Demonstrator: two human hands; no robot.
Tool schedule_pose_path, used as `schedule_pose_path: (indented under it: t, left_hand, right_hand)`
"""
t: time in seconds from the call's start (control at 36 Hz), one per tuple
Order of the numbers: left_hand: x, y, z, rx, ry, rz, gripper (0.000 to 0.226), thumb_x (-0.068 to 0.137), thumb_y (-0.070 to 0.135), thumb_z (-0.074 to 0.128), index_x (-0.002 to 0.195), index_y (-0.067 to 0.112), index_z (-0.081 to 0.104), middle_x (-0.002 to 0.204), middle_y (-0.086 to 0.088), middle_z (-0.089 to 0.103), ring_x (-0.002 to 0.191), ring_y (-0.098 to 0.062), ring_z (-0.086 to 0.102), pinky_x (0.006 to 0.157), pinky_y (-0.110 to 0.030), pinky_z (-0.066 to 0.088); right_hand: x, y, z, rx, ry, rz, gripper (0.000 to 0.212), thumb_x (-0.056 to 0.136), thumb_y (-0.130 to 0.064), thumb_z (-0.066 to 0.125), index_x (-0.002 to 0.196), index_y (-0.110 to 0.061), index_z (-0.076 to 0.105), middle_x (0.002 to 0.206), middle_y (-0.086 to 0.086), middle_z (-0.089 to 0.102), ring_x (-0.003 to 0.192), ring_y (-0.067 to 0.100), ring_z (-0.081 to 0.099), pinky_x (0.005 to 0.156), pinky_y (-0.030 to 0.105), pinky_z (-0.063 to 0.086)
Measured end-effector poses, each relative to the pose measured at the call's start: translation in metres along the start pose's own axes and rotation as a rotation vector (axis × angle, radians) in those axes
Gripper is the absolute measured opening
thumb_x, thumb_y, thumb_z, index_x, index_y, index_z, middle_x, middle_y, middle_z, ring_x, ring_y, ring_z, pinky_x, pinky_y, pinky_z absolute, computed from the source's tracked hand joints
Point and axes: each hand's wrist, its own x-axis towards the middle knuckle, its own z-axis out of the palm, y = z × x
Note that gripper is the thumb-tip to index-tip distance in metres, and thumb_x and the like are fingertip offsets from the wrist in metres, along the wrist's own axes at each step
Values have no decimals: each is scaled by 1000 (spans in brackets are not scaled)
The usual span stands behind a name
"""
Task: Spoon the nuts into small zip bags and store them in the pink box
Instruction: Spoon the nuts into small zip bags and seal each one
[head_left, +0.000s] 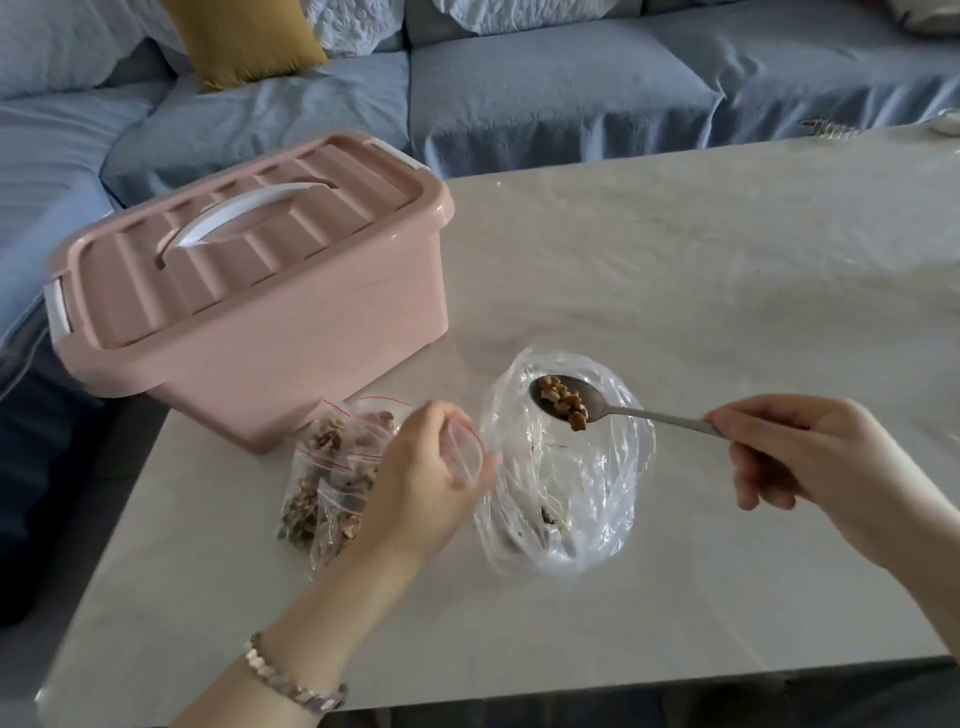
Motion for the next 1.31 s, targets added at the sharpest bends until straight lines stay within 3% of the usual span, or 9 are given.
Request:
schedule_pose_path:
  t: [0.08,0.36,0.56,0.81,0.89,0.94,1.0,1.14,1.31]
  left_hand:
    - [-4,-3,9,0,-99,-51,30,72,19,77,84,6,53,76,0,54,65,-10,47,64,-4,37]
    - [-10,-16,16,-14,-65,-2,45,63,26,83,91,19,48,83,17,45,81,-12,47,75,-2,30]
    - [-11,-14,17,26,-76,12,49,61,33,84,92,12,54,80,22,41,83,-18,47,74,-27,39]
    - [-16,-13,21,-87,-13,-68,42,62,38,82,80,26,46,71,15,51,79,-18,52,75,-36,46]
    - [-16,-13,20,-112,30,-86,35,62,43,74,75,30,44,73,14,51,79,-17,53,73,-32,45]
    - [-16,-16,18,-114,25,-103,35,68,37,77,76,30,44,77,13,50,81,-16,53,74,-29,44]
    - [-17,-18,17,-101,18,-124,35,73,32,76,77,30,41,77,12,50,78,-13,53,71,-24,42]
    - [-16,-20,6,40,48,-210,32,79,36,69,90,19,45,79,8,53,75,-15,55,61,-21,36]
    - [-16,-18,5,189,36,-264,67,78,30,71,130,6,38,122,-12,51,115,-28,47,93,-27,34]
  right_hand:
    - [3,-11,2,-46,-65,15,16,85,-7,60,73,1,67,45,11,53,43,22,38,33,16,30]
    - [11,-42,15,-243,-226,33,16,83,-8,63,73,4,67,43,9,50,32,16,36,34,15,29]
    - [11,-58,37,-398,-301,3,20,84,-14,63,69,-1,67,40,5,55,30,12,35,40,18,33]
    - [-13,-88,77,-779,-269,-367,20,86,-25,55,70,-21,66,45,-5,62,44,9,60,51,23,50]
    - [-22,-92,79,-811,-228,-499,18,86,-26,55,72,-23,66,53,-12,60,45,6,57,49,19,45]
    - [-26,-92,76,-808,-207,-539,17,86,-26,56,74,-24,68,62,-18,60,63,3,56,59,22,45]
    - [-29,-90,70,-753,-193,-549,16,85,-26,58,74,-23,69,61,-25,58,55,4,55,53,19,44]
    - [-27,-75,42,-541,-65,-464,18,81,-24,63,64,-24,67,42,-3,59,30,4,44,36,7,30]
    - [-17,-39,10,-498,-11,-279,23,84,-18,64,61,-19,66,41,3,59,29,6,38,35,11,30]
